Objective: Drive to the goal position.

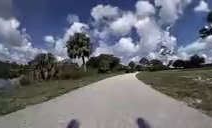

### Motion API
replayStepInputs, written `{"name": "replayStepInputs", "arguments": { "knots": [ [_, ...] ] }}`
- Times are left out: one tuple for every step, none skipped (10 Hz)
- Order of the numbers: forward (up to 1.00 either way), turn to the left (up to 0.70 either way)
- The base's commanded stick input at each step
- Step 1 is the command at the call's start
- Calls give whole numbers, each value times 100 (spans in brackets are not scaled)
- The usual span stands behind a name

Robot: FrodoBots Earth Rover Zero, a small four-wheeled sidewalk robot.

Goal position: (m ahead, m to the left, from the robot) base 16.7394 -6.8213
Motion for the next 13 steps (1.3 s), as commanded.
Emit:
{"name": "replayStepInputs", "arguments": {
  "knots": [
    [0,-36],
    [0,-85],
    [0,-29],
    [0,0],
    [0,0],
    [0,0],
    [0,0],
    [0,0],
    [0,0],
    [0,0],
    [0,0],
    [0,0],
    [21,0]
  ]
}}
